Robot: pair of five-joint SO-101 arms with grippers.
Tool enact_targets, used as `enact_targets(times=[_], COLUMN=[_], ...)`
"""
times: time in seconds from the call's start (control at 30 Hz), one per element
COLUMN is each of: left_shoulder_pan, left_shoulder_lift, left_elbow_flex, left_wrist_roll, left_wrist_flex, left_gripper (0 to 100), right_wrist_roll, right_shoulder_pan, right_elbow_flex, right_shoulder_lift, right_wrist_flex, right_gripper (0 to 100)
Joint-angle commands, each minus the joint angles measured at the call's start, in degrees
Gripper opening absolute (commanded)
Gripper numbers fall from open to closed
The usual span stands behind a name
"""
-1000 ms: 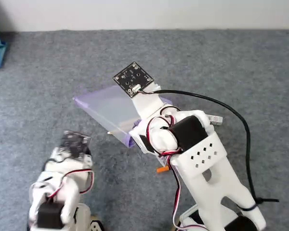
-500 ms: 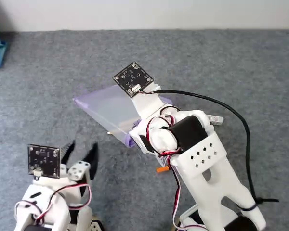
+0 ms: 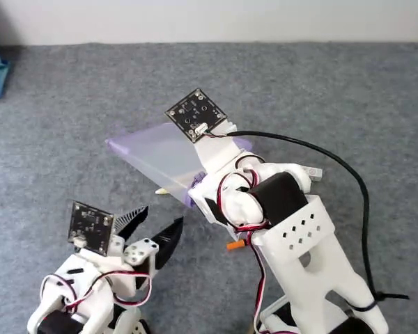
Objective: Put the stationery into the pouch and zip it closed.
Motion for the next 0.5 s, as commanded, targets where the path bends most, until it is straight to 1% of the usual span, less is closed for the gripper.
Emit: enact_targets(times=[0.0, 0.1, 0.23, 0.4, 0.47], left_shoulder_pan=[0.6, 0.5, 0.5, 0.5, -0.8], left_shoulder_lift=[9.3, 18.5, 27.3, 27.6, 27.1], left_elbow_flex=[-2.6, -5.0, -9.6, -10.3, -9.1], left_wrist_roll=[1.7, 3.5, 6.9, 7.5, 7.5], left_wrist_flex=[-5.3, -9.3, -9.4, -9.5, -9.3], left_gripper=[23, 23, 23, 23, 23], right_wrist_roll=[-0.2, -0.2, -0.2, -0.2, -0.2], right_shoulder_pan=[-2.6, -4.8, -4.9, -4.9, -4.4], right_elbow_flex=[-1.7, -1.7, -1.7, -1.7, -1.7], right_shoulder_lift=[-2.0, -1.9, -1.7, -2.0, -2.1], right_wrist_flex=[-0.7, -1.0, -1.1, -1.1, -0.7], right_gripper=[0.8, 0.8, 0.8, 0.8, 0.8])
